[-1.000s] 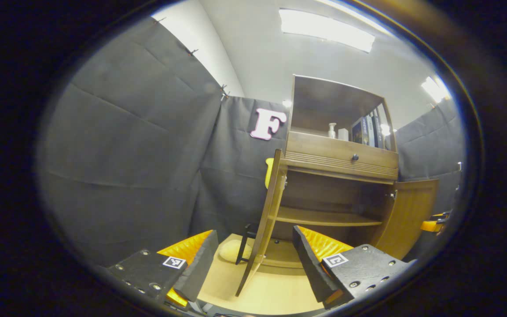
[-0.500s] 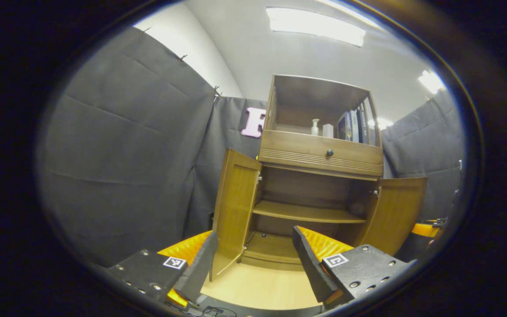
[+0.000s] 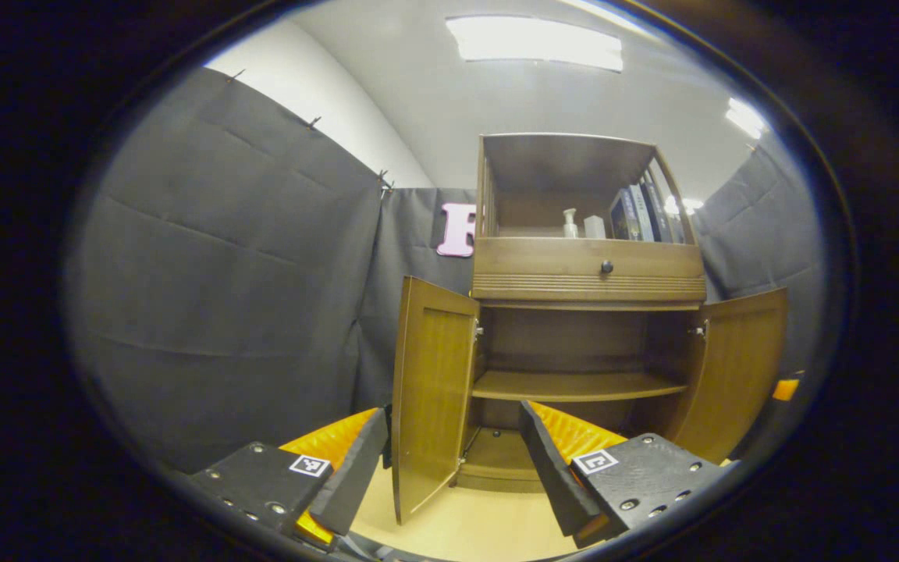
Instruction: Open the right door of the double-door shoe cabinet with the right hand, and open the left door with the left hand.
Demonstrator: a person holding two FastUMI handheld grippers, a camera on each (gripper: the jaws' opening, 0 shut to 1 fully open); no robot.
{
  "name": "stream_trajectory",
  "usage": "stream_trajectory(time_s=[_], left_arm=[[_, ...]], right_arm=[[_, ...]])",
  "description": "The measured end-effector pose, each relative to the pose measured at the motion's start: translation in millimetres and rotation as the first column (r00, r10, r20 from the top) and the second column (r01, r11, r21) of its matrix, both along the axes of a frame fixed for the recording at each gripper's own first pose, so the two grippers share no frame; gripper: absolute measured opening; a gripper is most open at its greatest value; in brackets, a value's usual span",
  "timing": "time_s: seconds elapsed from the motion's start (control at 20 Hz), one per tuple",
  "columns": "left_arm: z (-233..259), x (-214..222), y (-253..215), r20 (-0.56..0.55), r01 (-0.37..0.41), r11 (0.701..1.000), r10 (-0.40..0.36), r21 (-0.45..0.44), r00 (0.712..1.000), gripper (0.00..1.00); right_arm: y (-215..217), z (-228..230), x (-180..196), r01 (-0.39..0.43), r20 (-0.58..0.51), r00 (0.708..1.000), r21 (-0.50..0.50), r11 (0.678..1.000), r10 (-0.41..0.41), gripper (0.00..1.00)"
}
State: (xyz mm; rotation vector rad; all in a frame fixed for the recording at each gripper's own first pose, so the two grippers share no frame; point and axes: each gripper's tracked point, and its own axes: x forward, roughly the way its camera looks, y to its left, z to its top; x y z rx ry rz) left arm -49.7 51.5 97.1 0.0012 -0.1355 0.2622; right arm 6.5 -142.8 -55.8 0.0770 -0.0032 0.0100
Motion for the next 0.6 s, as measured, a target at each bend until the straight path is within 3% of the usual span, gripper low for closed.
stream_trajectory(time_s=[0.2, 0.35, 0.4, 0.45, 0.6], left_arm=[[-22.4, 28.7, -7.4, -0.026, 0.096, 0.995, -0.095, 0.033, 0.995, 0.99], [-44.1, 43.0, -20.2, -0.067, 0.217, 0.975, -0.22, -0.046, 0.973, 0.99], [-44.7, 45.4, -20.4, -0.063, 0.239, 0.969, -0.243, -0.068, 0.968, 0.99], [-40.7, 45.3, -21.4, -0.048, 0.26, 0.963, -0.263, -0.074, 0.964, 0.99], [-13.1, 51.0, -36.8, 0.064, 0.363, 0.932, -0.361, -0.022, 0.93, 0.99]], right_arm=[[9.9, 9.8, -0.3, 0.031, 0.03, 0.999, -0.001, 1.0, -0.031, 0.92], [13.7, 16.0, -7.3, 0.045, 0.045, 0.998, -0.068, 0.997, -0.042, 0.96], [15.9, 14.6, -8.7, 0.059, 0.039, 0.998, -0.082, 0.995, -0.055, 0.92], [19.1, 9.9, -6.8, 0.075, 0.024, 0.997, -0.087, 0.993, -0.073, 0.96], [37.5, -4.8, -8.6, 0.101, -0.044, 0.994, -0.043, 0.994, -0.103, 0.92]])
